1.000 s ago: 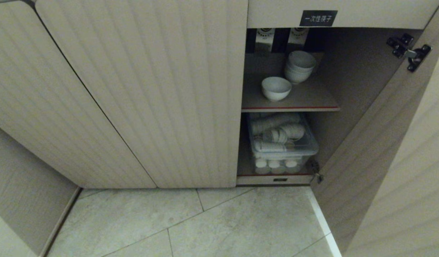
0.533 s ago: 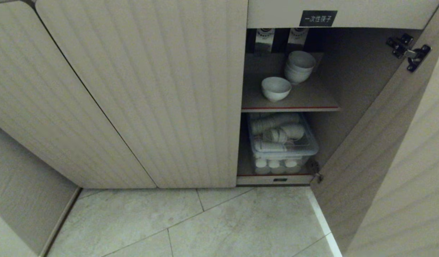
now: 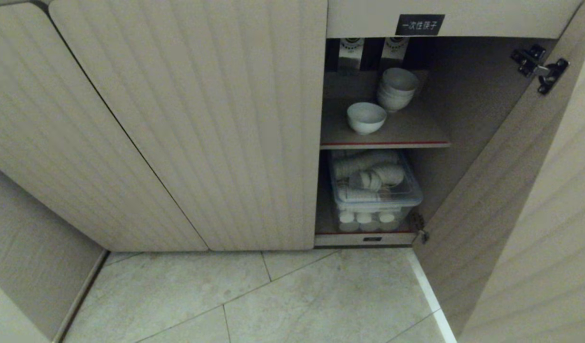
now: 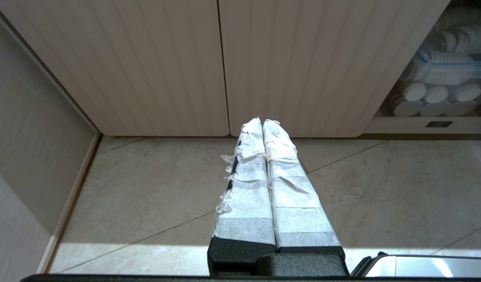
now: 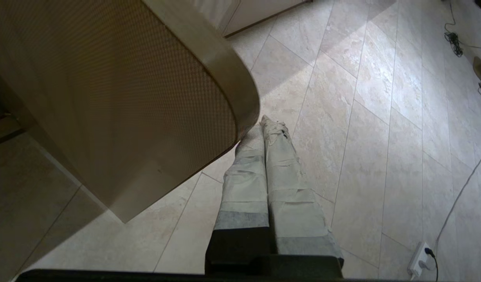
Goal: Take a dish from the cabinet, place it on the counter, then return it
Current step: Close the cabinet door
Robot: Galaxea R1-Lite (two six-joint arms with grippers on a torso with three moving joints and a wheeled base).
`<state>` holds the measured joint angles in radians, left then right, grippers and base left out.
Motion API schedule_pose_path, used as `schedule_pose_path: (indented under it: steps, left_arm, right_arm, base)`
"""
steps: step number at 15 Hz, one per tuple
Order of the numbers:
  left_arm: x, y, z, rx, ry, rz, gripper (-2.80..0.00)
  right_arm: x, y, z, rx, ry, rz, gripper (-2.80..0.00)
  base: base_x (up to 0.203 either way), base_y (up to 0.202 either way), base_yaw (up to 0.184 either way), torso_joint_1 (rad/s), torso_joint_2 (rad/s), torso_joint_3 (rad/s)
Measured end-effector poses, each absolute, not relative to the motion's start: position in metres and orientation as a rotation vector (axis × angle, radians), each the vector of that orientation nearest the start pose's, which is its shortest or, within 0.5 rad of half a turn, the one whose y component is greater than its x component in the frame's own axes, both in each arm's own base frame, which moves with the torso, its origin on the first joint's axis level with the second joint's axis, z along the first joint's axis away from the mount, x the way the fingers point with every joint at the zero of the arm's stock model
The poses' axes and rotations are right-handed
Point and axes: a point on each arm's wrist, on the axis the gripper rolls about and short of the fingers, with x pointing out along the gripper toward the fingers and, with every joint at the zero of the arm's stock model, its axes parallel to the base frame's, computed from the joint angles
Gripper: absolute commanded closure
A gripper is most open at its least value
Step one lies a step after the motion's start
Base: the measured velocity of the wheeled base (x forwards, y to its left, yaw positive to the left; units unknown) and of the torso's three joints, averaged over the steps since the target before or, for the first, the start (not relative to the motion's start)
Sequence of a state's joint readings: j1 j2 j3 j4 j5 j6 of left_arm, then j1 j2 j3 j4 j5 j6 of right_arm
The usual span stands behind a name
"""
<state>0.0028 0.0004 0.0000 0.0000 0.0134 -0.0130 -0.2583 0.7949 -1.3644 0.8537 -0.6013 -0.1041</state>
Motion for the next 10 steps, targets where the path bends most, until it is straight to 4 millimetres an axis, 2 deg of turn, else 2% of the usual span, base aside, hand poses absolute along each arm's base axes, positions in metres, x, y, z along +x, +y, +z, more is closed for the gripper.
schedule_pose_path:
  steps: [10]
  left_arm:
    - [-0.023, 0.000, 0.075, -0.013, 0.000, 0.016, 0.00]
  right_arm:
    - [-0.040, 0.002, 0.353, -0.170, 0.446, -0.947, 0.00]
  base:
    - [0.000, 0.000, 0.000, 0.000, 0.00, 0.000]
